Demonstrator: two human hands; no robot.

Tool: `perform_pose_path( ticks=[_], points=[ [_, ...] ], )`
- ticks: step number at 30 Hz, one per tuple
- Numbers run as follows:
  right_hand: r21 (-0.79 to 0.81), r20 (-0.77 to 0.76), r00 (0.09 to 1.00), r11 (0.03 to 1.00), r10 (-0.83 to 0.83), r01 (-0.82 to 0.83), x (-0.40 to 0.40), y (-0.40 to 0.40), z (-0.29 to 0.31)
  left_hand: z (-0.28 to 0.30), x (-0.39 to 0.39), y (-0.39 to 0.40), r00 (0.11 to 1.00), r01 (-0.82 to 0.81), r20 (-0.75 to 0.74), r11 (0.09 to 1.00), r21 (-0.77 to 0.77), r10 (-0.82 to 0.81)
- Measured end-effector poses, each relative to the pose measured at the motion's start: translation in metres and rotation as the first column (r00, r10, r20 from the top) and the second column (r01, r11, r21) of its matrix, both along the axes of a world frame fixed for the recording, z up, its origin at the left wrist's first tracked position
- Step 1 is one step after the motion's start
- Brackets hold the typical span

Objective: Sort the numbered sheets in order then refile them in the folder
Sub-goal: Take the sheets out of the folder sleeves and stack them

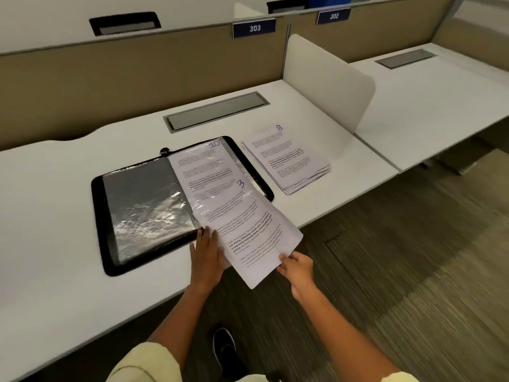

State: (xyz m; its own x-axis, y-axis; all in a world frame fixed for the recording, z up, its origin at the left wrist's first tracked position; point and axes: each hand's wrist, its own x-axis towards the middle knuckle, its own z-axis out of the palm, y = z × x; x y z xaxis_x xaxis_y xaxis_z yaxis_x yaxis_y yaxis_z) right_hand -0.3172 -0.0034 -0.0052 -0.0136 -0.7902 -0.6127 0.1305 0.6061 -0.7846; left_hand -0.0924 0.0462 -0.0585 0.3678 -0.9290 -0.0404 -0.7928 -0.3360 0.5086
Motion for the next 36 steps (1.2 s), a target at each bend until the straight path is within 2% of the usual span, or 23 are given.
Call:
perform_pose_path(
  ticks=[11,18,26,36],
  points=[
    [-0.034,-0.094,0.992,0.996,-0.082,0.079,-0.093,0.036,0.0,0.01,-0.072,0.014,0.997,-0.003,-0.072,1.0,0.012,0.004],
    [-0.023,-0.033,0.981,0.981,-0.191,0.19,-0.124,0.028,0.001,0.021,-0.092,0.003,0.995,0.003,-0.096,1.0,-0.031,-0.006],
    [0.005,0.028,0.957,0.957,-0.29,0.29,-0.115,-0.015,-0.002,0.017,-0.08,-0.034,0.995,0.009,-0.103,0.998,-0.07,-0.016],
    [0.016,0.021,0.95,0.95,-0.313,0.312,-0.069,-0.114,0.013,0.008,-0.045,-0.135,0.993,0.017,-0.113,0.99,-0.14,-0.033]
  ],
)
